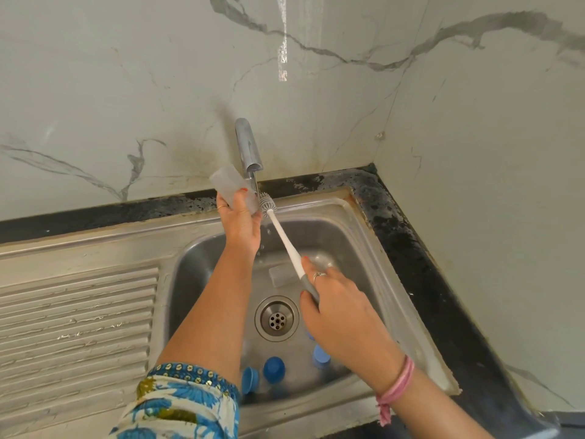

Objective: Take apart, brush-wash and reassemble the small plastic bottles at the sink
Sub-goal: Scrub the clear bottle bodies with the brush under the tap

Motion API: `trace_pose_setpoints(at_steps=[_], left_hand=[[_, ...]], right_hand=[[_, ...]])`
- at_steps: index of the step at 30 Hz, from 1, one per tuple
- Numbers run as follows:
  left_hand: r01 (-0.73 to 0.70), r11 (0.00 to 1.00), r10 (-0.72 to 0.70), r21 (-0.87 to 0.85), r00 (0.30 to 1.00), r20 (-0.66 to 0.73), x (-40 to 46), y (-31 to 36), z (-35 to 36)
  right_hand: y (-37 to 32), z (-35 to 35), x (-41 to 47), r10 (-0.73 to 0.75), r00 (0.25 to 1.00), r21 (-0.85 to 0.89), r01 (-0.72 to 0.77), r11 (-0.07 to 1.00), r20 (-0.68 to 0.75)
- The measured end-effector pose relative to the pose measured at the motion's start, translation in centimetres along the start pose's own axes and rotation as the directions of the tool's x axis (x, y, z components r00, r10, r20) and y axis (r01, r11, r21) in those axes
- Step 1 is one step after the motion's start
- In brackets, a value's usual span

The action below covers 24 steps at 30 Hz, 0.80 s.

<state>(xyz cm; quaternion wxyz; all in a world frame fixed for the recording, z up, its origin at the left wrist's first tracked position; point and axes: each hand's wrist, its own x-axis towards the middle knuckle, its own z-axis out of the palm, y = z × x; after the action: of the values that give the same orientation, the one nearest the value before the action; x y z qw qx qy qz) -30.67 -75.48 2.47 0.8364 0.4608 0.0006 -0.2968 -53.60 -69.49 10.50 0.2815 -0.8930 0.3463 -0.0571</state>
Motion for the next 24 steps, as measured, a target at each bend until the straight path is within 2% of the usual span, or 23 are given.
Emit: trace_pose_setpoints(at_steps=[5,9,16,21,24], left_hand=[[0.117,0.993,-0.118,-0.011,0.988,-0.101,-0.4,-0.3,0.9],[0.171,0.985,-0.172,0.033,0.984,0.040,-1.1,-0.9,1.8],[0.102,0.991,-0.095,0.085,0.992,-0.079,-0.2,-0.7,0.9],[0.110,0.983,-0.104,0.149,0.993,-0.048,-0.5,-0.7,0.6],[0.174,0.974,-0.176,0.146,0.984,0.005,-0.4,-0.4,0.7]], right_hand=[[0.0,0.1,0.0,0.010,1.000,0.021,-0.010,1.000,-0.010],[0.7,-0.5,1.8,0.056,0.998,0.039,-0.055,0.998,-0.028],[-0.2,-0.7,-1.1,0.000,1.000,-0.072,0.000,0.997,0.002],[0.0,-0.2,-0.9,0.015,1.000,-0.128,-0.016,0.992,-0.015],[0.1,0.0,-0.3,0.031,0.999,-0.143,-0.032,0.989,-0.005]])
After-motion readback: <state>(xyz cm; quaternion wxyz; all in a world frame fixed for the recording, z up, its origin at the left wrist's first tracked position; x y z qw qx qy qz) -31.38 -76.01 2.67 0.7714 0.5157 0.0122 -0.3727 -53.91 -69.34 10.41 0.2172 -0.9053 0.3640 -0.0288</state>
